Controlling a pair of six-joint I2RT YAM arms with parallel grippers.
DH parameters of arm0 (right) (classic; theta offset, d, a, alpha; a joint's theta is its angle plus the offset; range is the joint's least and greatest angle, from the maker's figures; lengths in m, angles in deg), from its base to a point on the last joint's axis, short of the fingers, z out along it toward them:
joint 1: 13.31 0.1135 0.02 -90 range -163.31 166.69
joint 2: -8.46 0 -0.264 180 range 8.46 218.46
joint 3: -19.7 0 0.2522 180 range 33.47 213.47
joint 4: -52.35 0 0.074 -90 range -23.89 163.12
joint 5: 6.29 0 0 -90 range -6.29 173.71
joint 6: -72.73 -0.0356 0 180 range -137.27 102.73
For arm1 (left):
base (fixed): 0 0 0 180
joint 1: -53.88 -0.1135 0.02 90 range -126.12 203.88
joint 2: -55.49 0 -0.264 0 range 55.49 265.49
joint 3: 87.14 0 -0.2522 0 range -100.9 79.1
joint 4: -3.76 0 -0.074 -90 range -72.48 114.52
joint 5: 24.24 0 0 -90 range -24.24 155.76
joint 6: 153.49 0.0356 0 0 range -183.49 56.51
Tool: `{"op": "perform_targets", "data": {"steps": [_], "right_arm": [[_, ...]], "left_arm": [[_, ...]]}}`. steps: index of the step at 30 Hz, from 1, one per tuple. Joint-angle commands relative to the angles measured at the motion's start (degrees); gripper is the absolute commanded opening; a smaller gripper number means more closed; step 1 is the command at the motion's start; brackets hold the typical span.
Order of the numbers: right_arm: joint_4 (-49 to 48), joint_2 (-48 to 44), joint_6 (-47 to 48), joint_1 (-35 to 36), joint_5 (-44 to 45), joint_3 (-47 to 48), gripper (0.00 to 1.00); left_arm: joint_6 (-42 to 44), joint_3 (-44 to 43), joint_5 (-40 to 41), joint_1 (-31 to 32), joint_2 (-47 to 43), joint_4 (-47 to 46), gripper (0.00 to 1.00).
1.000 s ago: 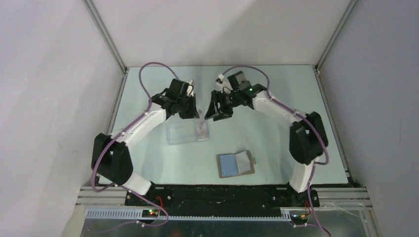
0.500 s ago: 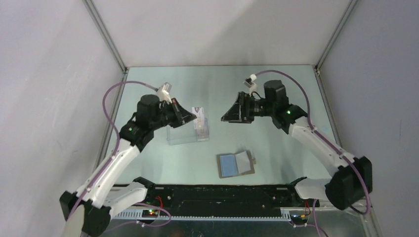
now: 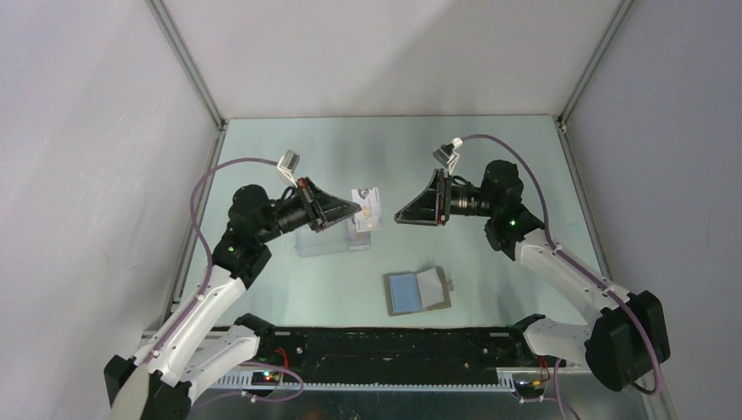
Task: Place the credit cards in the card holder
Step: Insert the credit card into the card holder.
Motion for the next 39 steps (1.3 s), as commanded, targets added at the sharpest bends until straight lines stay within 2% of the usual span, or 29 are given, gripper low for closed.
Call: {"op": "perform_targets", "data": {"steps": [1, 6, 11, 19, 22, 25, 26, 28, 29, 32, 35, 37, 38, 39], "right_arm": [[-12.87, 2.28, -7.28, 1.18, -3.06, 0.14, 0.59], [-23.13, 6.63, -12.9, 2.74, -2.39, 0.13, 0.55], [-31.89, 11.34, -19.29, 3.36, -2.46, 0.94, 0.45], [-29.93, 14.0, -18.67, 5.12, -2.44, 3.69, 0.32], [-29.57, 14.16, -18.64, 5.46, -2.88, 3.74, 0.23], [-29.26, 14.38, -18.44, 5.5, -3.4, 3.65, 0.01], [-29.09, 14.37, -18.37, 5.5, -3.51, 3.69, 0.0], [-27.78, 14.24, -17.53, 5.5, -3.81, 3.73, 0.0], [-26.97, 13.8, -16.15, 5.5, -3.72, 3.74, 0.0], [-17.75, 11.66, -8.6, 5.25, -3.15, 3.65, 0.0], [-4.9, 8.86, 1.22, 4.49, -0.53, 3.66, 0.0], [9.87, 6.52, 8.72, 3.36, 1.66, 3.66, 0.0], [13.04, 4.89, 13.71, 2.52, 2.53, 3.65, 0.0], [20.6, 4.13, 15.95, 2.08, 4.44, 3.65, 0.0]], "left_arm": [[-3.35, -0.82, -4.63, 0.68, -1.11, -5.33, 0.0], [-3.72, 0.11, -4.71, 1.52, -1.0, -5.39, 0.0], [-3.92, 0.73, -4.74, 1.7, -1.3, -5.39, 0.0], [-3.97, 1.5, -4.71, 1.68, -1.28, -5.34, 0.0], [-3.77, 1.82, -4.46, 1.68, -1.13, -5.38, 0.0], [-3.48, 2.23, -4.14, 1.68, -0.88, -5.33, 0.0], [-3.46, 2.43, -4.17, 1.68, -0.81, -5.32, 0.0], [-3.26, 2.74, -4.01, 1.75, -0.77, -5.39, 0.16], [-3.12, 2.82, -3.78, 1.71, -0.81, -5.35, 0.31], [-2.78, 3.77, -3.22, 1.7, -1.16, -5.35, 0.56], [-3.06, 5.24, -2.27, 1.68, -1.35, -5.34, 0.62], [-3.15, 6.69, -1.79, 1.71, -1.44, -5.36, 0.64], [-3.29, 7.9, -1.53, 1.68, -1.39, -5.38, 0.65], [-3.32, 9.3, -0.9, 1.72, -1.43, -5.34, 0.65]]}}
